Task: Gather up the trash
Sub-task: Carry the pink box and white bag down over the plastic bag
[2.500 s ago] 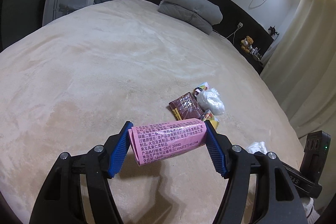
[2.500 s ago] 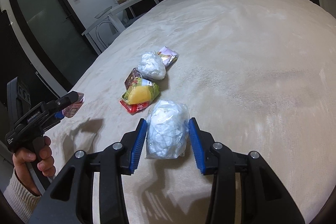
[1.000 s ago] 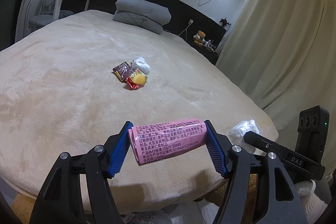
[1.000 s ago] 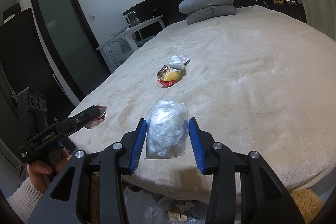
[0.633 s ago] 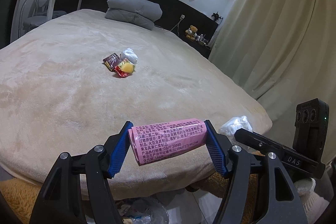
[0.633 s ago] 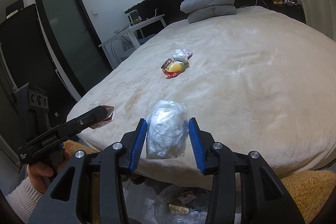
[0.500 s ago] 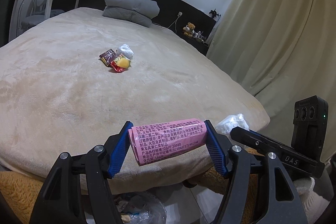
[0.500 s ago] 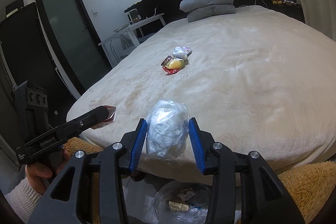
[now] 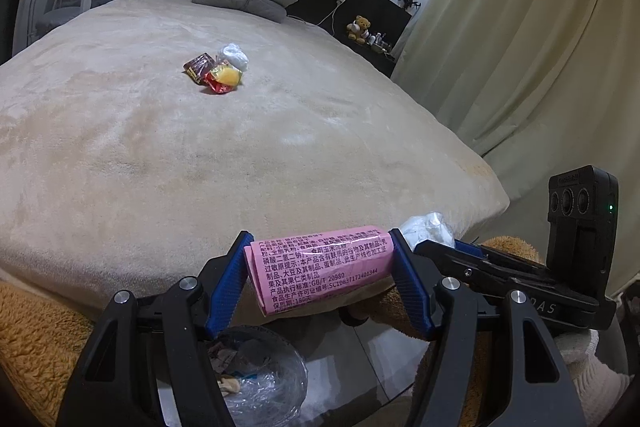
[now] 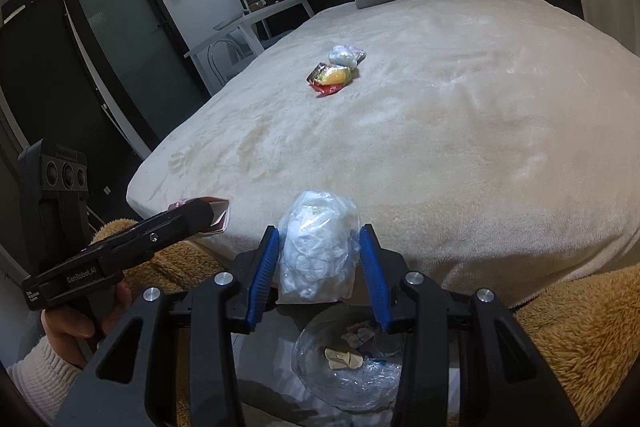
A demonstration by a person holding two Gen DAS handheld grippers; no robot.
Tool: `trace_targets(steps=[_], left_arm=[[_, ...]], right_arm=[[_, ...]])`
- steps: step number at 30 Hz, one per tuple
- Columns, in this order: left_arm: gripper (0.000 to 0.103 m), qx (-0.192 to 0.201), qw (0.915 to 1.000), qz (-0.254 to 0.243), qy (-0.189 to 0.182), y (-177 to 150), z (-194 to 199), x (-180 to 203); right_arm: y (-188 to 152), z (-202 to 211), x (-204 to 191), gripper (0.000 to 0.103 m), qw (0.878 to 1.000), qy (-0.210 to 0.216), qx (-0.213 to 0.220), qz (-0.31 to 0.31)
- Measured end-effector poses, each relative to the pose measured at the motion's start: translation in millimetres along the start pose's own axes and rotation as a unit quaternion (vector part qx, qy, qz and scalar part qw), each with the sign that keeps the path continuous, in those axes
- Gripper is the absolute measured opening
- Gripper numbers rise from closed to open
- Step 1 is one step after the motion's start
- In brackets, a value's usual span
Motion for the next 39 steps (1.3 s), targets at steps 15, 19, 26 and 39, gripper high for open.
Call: trace_targets(steps=[15,19,26,39], left_arm=[[0.066,-0.096,0.9949,0.032,0.004,-35.3,-28.4,-15.3],[0.066,-0.128,0.9909,0.040,0.008,-45.7,-38.8,-21.1],[0.066,-0.188,0.9807,0.041,0.036,-67.6,-60.3,-28.1],[0.066,-0.290,0.9537,0.050,0.061,-109.4,-91.7,-36.4]], right_arm=[[-29.9,-31.6,25.5,0.042,0.994,-0.006,-0.090,-0.068],[-38.1,-41.6,33.5,0.042,0.989,-0.005,-0.117,-0.093],[-55.9,-60.8,44.8,0.042,0.977,-0.011,-0.170,-0.131],[-85.2,-81.4,59.9,0.042,0.954,-0.026,-0.237,-0.181]])
Point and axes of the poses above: each gripper's, at about its wrist camera, not at the fingertips, and z roughly against the way its jaws point, x to its right, y to its top, the point moved 7 cm from there along -z, roughly the way its jaws point, and after that the axes turned 11 degrees about y, right-handed, at the moved point
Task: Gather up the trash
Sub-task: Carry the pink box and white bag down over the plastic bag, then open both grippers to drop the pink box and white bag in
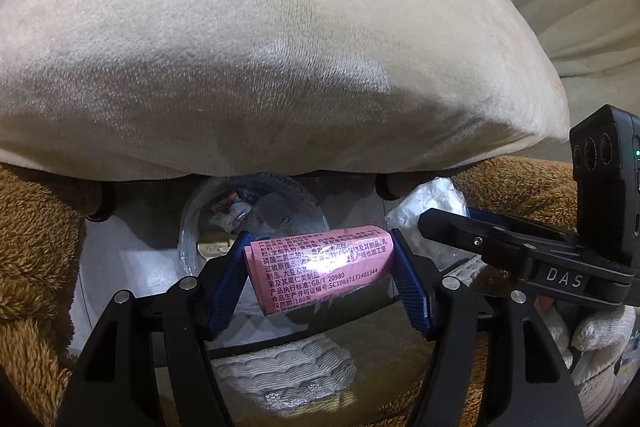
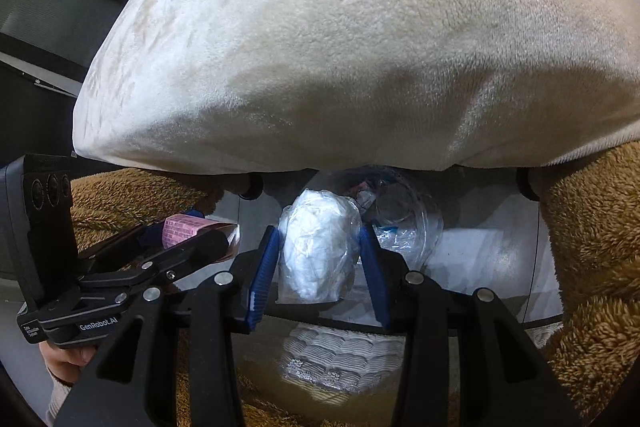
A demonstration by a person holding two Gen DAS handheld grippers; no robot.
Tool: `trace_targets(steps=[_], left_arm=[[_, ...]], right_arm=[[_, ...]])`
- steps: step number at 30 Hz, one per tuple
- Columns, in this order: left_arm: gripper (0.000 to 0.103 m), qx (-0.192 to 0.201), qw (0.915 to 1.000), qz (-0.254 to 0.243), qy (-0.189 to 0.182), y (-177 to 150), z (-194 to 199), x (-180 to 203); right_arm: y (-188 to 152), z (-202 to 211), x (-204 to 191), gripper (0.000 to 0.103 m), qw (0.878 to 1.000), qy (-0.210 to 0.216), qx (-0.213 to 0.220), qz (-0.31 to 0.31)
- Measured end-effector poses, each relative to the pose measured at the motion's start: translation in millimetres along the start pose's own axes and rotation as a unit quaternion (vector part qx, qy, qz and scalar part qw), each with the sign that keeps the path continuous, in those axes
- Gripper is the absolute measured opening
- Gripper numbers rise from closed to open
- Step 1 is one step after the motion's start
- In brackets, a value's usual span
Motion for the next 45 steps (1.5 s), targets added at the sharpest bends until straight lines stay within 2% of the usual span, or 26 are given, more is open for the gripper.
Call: trace_targets(steps=[9,19,27,28,29,30,37,45], left_arm=[[0.066,-0.058,0.9981,-0.009,0.020,-14.4,-24.6,-4.3],[0.066,-0.100,0.9950,0.001,-0.001,-25.4,-38.0,-5.5],[0.068,-0.113,0.9936,-0.007,-0.004,-29.9,-41.7,-5.4],[0.074,-0.113,0.9936,-0.009,-0.001,-30.4,-43.0,-5.7],[0.077,-0.111,0.9937,-0.010,0.004,-30.3,-43.2,-5.7],[0.079,-0.111,0.9938,-0.010,0.005,-30.1,-43.0,-5.9],[0.079,-0.100,0.9950,-0.001,0.003,-27.3,-38.6,-9.5],[0.079,-0.071,0.9975,0.002,0.000,-19.5,-26.7,-10.0]], right_arm=[[-10.6,-20.3,14.4,0.042,0.998,-0.021,-0.053,-0.031],[-15.6,-29.2,17.6,0.043,0.997,-0.029,-0.067,-0.031],[-13.9,-30.7,17.5,0.046,0.997,-0.027,-0.064,-0.031],[-13.6,-30.5,17.3,0.048,0.997,-0.023,-0.063,-0.034],[-13.2,-29.7,17.8,0.056,0.997,-0.022,-0.061,-0.036],[-12.9,-29.2,18.3,0.059,0.997,-0.024,-0.059,-0.038],[-10.7,-27.3,17.2,0.059,0.998,-0.024,-0.054,-0.037],[-7.2,-18.8,11.0,0.059,0.999,-0.021,-0.037,-0.021]])
Point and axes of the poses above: each gripper's, at about its wrist camera, not at the fingertips, and z roughly against the way its jaws point, x to its right, y to its top, the point moved 7 cm from there along -z, roughly the way its jaws point, and after that the axes turned 11 degrees about y, right-handed, at the moved point
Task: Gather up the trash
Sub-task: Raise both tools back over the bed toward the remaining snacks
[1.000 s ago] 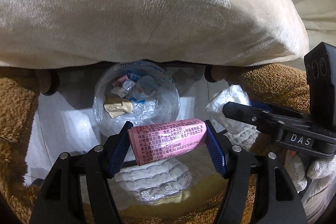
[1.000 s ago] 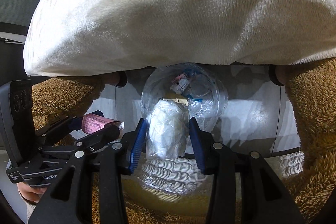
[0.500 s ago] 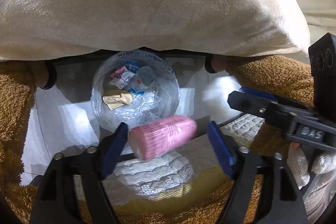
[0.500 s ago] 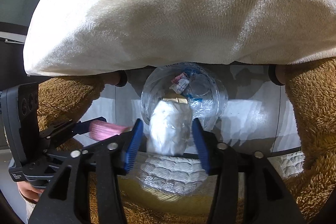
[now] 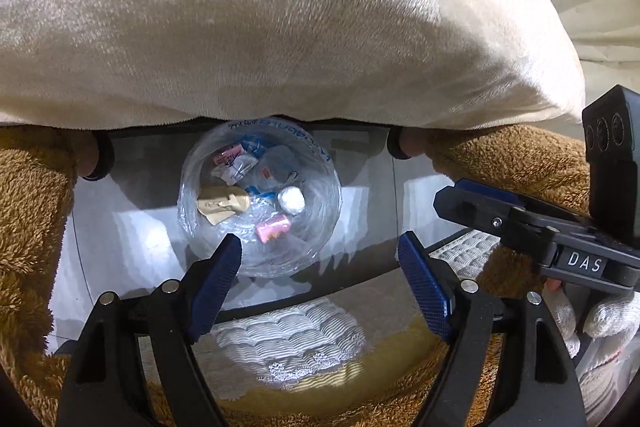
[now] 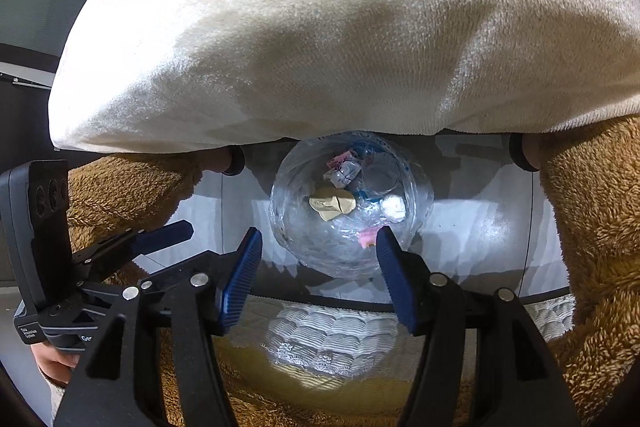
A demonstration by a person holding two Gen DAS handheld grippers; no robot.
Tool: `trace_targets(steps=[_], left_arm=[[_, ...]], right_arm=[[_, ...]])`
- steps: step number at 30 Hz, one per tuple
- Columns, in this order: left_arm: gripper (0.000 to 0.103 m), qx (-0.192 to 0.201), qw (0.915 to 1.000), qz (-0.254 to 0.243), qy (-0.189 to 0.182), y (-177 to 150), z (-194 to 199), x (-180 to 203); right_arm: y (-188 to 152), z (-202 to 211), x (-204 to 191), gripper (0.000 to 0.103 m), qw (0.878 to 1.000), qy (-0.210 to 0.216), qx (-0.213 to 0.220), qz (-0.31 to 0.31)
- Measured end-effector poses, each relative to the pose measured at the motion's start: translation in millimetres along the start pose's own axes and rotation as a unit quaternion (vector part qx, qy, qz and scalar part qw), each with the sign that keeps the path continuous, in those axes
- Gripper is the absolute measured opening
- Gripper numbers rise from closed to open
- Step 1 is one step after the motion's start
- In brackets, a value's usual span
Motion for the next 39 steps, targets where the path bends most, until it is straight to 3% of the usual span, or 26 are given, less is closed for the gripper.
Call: trace_targets(steps=[10,14,22,28,36,39], left_arm=[[0.079,0.114,0.9927,-0.040,0.002,11.3,47.9,10.1],[0.079,0.159,0.9864,-0.041,-0.009,19.4,70.9,7.2],[0.079,0.232,0.9718,-0.033,-0.026,44.1,118.0,-6.5],[0.079,0.287,0.9568,-0.037,-0.026,71.2,159.4,-16.5],[0.079,0.350,0.9355,-0.048,-0.018,119.0,205.4,-35.2],[0.079,0.352,0.9347,-0.039,-0.026,136.5,208.2,-42.7]], right_arm=[[3.5,43.2,-24.8,0.059,0.993,0.030,0.086,0.071],[8.5,74.6,-43.5,0.059,0.979,0.027,0.153,0.129],[33.3,116.9,-68.4,0.059,0.950,0.014,0.230,0.209],[59.7,133.4,-89.7,0.060,0.933,0.008,0.252,0.255],[109.7,135.8,-107.4,0.068,0.917,-0.007,0.267,0.295],[133.2,132.6,-111.5,0.072,0.915,-0.006,0.268,0.301]])
Point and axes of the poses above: each gripper's, at about its wrist camera, not at the fingertips, and z roughly against the way its jaws point, x to its right, y to its top, the point moved 7 cm from there along -z, roughly the way its jaws point, and after that the axes turned 11 degrees about y, right-handed, at the moved point
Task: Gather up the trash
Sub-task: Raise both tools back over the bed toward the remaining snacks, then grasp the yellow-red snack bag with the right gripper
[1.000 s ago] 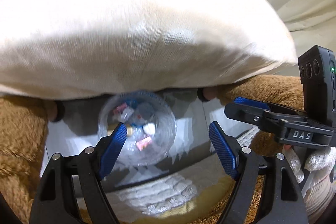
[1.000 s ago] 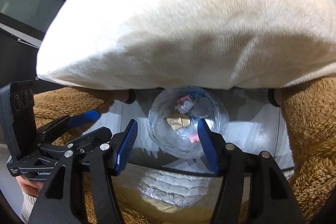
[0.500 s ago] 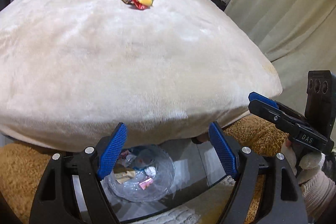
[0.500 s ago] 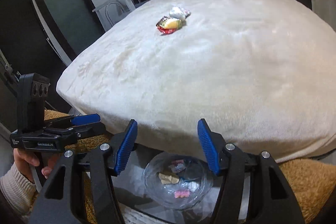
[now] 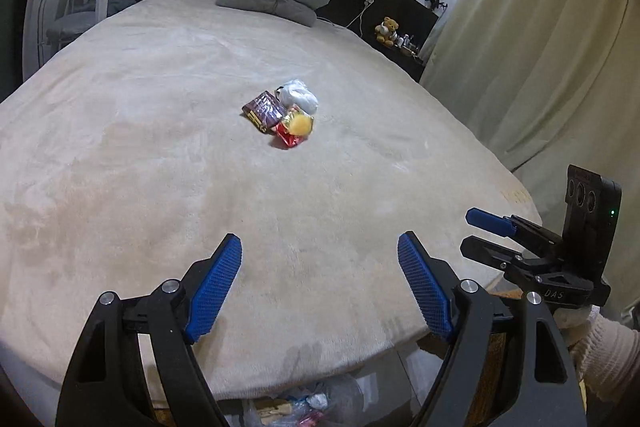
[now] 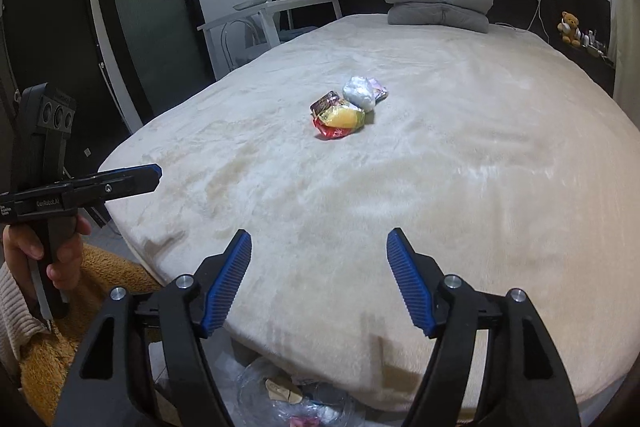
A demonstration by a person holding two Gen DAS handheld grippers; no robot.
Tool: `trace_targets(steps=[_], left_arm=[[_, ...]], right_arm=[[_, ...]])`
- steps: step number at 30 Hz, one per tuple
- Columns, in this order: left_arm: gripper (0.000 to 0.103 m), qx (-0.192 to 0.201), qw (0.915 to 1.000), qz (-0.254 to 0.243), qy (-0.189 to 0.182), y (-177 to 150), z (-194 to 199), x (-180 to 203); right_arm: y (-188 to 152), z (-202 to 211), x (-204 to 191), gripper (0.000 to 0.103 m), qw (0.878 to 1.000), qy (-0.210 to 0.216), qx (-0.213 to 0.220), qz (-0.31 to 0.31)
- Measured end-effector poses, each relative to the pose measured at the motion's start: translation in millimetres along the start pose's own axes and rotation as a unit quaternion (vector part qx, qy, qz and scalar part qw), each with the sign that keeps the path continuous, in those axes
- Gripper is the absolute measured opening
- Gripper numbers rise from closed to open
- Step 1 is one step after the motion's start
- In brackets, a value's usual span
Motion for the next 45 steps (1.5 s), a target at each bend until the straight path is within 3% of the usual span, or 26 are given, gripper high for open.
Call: trace_targets(steps=[2,4,7,9,27,34,45], left_arm=[[0.079,-0.001,1.0000,0.007,-0.004,7.5,-5.3,-4.3],[0.079,0.003,1.0000,0.004,-0.002,16.5,-10.6,-8.0],[0.079,0.008,1.0000,0.003,0.002,30.1,-18.5,-13.8],[0.079,0.012,0.9999,0.003,0.006,38.9,-24.1,-20.3],[0.079,0.035,0.9991,0.019,0.014,85.4,-60.7,-63.9],[0.096,0.034,0.9990,0.026,0.015,86.8,-68.9,-74.8],[0.096,0.030,0.9987,0.034,0.022,87.3,-77.2,-81.7]], right_arm=[[10.7,-11.3,5.6,0.074,1.000,0.003,0.001,-0.001],[22.3,-22.6,10.7,0.083,1.000,-0.002,0.007,0.004],[36.9,-42.0,16.8,0.083,1.000,-0.005,0.005,0.010],[44.9,-54.0,22.5,0.098,1.000,-0.008,0.006,0.009],[95.2,-170.3,60.1,0.098,0.999,-0.019,-0.024,-0.012],[105.5,-200.5,73.0,0.098,0.999,-0.031,-0.031,-0.024],[112.5,-225.5,81.5,0.098,0.997,-0.033,-0.061,-0.044]])
Point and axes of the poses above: each gripper's, at about its wrist camera, not at the fingertips, and z roughly against the way its jaws point, x to its right, y to its top, the point moved 7 cm from there along -z, roughly the way its jaws point, and after that the axes turned 11 degrees about y, right-handed, at the moved point
